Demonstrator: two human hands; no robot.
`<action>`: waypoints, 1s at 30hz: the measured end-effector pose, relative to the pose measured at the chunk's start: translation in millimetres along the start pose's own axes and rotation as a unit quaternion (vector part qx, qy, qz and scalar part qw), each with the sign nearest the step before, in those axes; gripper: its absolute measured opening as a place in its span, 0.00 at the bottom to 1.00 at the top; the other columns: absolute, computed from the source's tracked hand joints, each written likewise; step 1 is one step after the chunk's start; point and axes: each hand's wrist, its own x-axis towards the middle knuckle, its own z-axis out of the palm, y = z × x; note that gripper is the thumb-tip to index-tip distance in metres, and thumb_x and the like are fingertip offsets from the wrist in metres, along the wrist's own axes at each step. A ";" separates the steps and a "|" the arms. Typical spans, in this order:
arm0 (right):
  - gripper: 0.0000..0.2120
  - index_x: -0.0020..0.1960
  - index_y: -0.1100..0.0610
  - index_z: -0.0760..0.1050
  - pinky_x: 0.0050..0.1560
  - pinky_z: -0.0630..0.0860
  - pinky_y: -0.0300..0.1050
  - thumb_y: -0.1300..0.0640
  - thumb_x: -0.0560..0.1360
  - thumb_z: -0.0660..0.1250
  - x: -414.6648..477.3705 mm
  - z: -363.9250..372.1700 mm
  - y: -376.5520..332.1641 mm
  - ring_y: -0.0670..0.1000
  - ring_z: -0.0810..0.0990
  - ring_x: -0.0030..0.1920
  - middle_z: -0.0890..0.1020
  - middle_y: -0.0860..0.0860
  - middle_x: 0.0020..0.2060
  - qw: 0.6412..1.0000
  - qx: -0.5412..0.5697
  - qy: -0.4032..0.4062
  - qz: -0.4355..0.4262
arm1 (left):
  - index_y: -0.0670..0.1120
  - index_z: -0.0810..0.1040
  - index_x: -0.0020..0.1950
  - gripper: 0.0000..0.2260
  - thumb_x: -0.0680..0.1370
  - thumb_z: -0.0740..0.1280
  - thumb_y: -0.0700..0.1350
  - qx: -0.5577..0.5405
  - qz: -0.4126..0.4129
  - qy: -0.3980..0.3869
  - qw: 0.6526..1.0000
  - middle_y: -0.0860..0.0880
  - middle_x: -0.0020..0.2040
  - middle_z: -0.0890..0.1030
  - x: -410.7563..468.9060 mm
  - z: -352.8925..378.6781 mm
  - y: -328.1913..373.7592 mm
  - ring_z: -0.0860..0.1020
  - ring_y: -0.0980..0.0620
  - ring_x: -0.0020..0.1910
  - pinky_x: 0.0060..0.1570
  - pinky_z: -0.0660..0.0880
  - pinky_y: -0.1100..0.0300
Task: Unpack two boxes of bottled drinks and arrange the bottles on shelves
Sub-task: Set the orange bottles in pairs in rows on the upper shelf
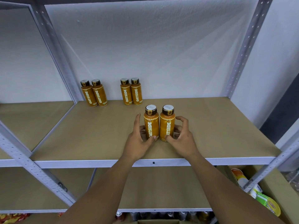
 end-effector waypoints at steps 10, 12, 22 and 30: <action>0.39 0.75 0.42 0.55 0.64 0.77 0.46 0.53 0.75 0.76 1.5 1.4 2.5 0.52 0.80 0.64 0.78 0.52 0.69 1.000 0.000 -0.019 0.001 | 0.65 0.39 0.81 0.50 0.75 0.76 0.55 0.000 0.008 -0.009 1.000 0.50 0.77 0.71 -0.1 -0.1 -0.7 0.76 0.50 0.70 0.67 0.75 0.50; 0.39 0.76 0.43 0.55 0.62 0.76 0.44 0.53 0.75 0.76 1.7 1.5 2.4 0.52 0.80 0.64 0.78 0.52 0.69 1.000 0.000 -0.020 0.000 | 0.65 0.39 0.81 0.50 0.76 0.76 0.55 -0.001 0.010 -0.008 1.000 0.50 0.77 0.71 0.0 -0.1 -0.9 0.76 0.50 0.70 0.66 0.75 0.52; 0.40 0.77 0.45 0.55 0.62 0.76 0.44 0.53 0.75 0.76 1.6 1.6 1.1 0.53 0.80 0.64 0.78 0.52 0.69 1.000 -0.004 -0.015 -0.001 | 0.62 0.40 0.82 0.49 0.76 0.75 0.56 -0.006 0.012 -0.008 1.000 0.49 0.76 0.72 0.7 1.1 -0.4 0.76 0.49 0.69 0.66 0.74 0.53; 0.40 0.77 0.45 0.55 0.64 0.74 0.46 0.54 0.75 0.76 0.3 0.4 -2.0 0.54 0.76 0.69 0.75 0.53 0.72 1.000 0.018 -0.018 0.005 | 0.60 0.41 0.83 0.50 0.75 0.76 0.56 -0.013 0.005 -0.009 1.000 0.48 0.76 0.72 1.7 1.0 0.1 0.76 0.49 0.69 0.61 0.73 0.58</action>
